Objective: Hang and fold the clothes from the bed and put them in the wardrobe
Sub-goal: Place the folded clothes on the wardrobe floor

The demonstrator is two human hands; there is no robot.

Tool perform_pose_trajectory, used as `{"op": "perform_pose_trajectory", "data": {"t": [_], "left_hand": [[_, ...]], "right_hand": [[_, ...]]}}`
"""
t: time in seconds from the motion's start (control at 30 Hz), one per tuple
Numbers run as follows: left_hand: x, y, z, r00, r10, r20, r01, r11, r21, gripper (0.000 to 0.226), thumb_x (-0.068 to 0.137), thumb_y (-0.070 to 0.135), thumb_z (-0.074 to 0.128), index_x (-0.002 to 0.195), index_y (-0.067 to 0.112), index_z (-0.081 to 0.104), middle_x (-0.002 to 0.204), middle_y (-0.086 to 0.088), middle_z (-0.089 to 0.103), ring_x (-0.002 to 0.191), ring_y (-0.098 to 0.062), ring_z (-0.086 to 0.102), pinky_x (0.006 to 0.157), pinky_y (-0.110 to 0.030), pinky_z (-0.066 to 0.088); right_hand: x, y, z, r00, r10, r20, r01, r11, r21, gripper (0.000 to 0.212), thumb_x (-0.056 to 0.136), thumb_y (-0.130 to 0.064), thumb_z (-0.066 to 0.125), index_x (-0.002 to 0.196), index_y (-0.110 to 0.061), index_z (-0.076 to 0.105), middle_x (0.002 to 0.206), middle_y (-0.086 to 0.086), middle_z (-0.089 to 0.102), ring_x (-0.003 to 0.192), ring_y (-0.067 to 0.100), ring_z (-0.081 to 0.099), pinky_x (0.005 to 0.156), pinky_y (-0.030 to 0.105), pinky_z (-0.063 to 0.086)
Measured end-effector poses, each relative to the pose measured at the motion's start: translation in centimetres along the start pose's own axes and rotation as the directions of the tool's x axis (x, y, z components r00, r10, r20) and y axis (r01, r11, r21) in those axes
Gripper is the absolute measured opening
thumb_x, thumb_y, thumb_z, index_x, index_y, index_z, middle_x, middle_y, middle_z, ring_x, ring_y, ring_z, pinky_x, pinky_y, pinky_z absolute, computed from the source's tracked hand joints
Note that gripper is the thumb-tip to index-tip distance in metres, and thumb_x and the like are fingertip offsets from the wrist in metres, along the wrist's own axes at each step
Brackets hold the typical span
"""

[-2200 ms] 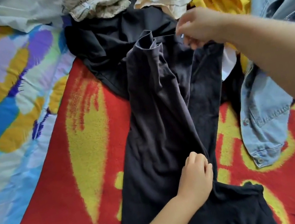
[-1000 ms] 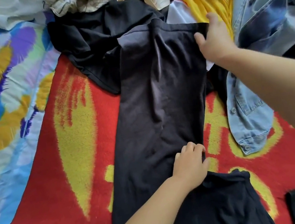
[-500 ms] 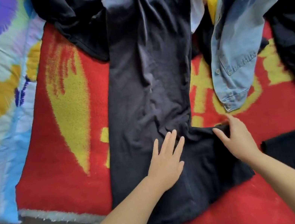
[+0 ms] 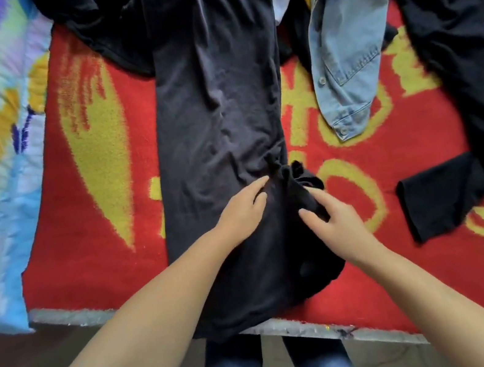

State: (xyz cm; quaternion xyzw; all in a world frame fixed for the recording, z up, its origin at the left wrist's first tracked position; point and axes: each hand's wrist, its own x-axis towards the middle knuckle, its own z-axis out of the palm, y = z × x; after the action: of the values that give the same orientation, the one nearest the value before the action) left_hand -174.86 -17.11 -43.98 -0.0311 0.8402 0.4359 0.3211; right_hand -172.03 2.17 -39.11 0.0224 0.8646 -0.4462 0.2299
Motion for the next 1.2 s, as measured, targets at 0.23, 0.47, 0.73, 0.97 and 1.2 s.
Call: {"op": "perform_pose_trajectory", "data": {"t": [0.23, 0.47, 0.73, 0.97, 1.2], "left_hand": [[-6.9, -8.0, -5.4, 0.981, 0.075, -0.177, -0.014, 0.945, 0.326, 0.06, 0.083, -0.01, 0.038, 0.138, 0.014, 0.047, 0.138, -0.006, 0.048, 0.126, -0.026, 0.044, 0.102, -0.038, 0.039], [-12.1, -15.2, -4.5, 0.92, 0.159, 0.358, -0.391, 0.403, 0.827, 0.096, 0.089, 0.006, 0.05, 0.146, 0.019, -0.026, 0.154, -0.008, -0.029, 0.14, -0.028, -0.028, 0.114, -0.047, -0.017], [-11.9, -15.6, -4.6, 0.858, 0.175, 0.483, -0.508, 0.424, 0.75, 0.059, 0.097, 0.021, 0.041, 0.151, 0.032, 0.019, 0.16, 0.001, -0.004, 0.147, -0.017, -0.011, 0.113, -0.042, -0.019], [-7.5, -9.6, -9.2, 0.986, -0.008, -0.164, -0.024, 0.981, -0.191, 0.028, 0.091, 0.002, 0.041, 0.1, 0.002, 0.068, 0.097, -0.005, 0.069, 0.092, -0.011, 0.058, 0.09, -0.032, 0.044], [1.4, -7.3, -11.4, 0.828, -0.365, -0.426, 0.192, 0.898, -0.396, 0.033, 0.1, 0.025, 0.046, 0.081, 0.002, 0.06, 0.08, -0.011, 0.059, 0.079, -0.02, 0.051, 0.064, -0.033, 0.031]], "right_hand": [[0.2, -0.9, 6.1, 0.889, 0.032, 0.457, 0.161, 0.912, -0.376, 0.047, 0.095, -0.026, 0.049, 0.141, -0.029, 0.041, 0.104, -0.013, 0.063, 0.098, 0.012, 0.06, 0.083, 0.031, 0.047], [-4.5, 4.0, 4.9, 0.711, -0.097, 0.696, 0.669, 0.399, -0.627, 0.09, 0.059, -0.022, 0.077, 0.143, -0.013, 0.045, 0.148, 0.019, 0.039, 0.137, 0.032, 0.039, 0.108, 0.053, 0.033], [-3.6, 3.9, 6.1, 0.729, -0.065, 0.682, 0.648, 0.387, -0.656, 0.076, 0.071, -0.027, 0.079, 0.141, -0.023, 0.049, 0.15, 0.013, 0.038, 0.139, 0.028, 0.036, 0.113, 0.049, 0.027], [3.6, -1.9, 1.9, 0.898, 0.064, 0.435, 0.023, 0.981, -0.193, 0.035, 0.084, 0.001, 0.05, 0.094, -0.028, 0.065, 0.085, -0.017, 0.068, 0.082, 0.004, 0.061, 0.07, 0.015, 0.042], [12.9, -3.4, 1.6, 0.931, 0.348, -0.112, -0.301, 0.903, 0.308, 0.026, 0.093, -0.042, 0.056, 0.11, -0.023, 0.062, 0.109, -0.002, 0.062, 0.094, 0.011, 0.057, 0.078, 0.026, 0.047]]}}
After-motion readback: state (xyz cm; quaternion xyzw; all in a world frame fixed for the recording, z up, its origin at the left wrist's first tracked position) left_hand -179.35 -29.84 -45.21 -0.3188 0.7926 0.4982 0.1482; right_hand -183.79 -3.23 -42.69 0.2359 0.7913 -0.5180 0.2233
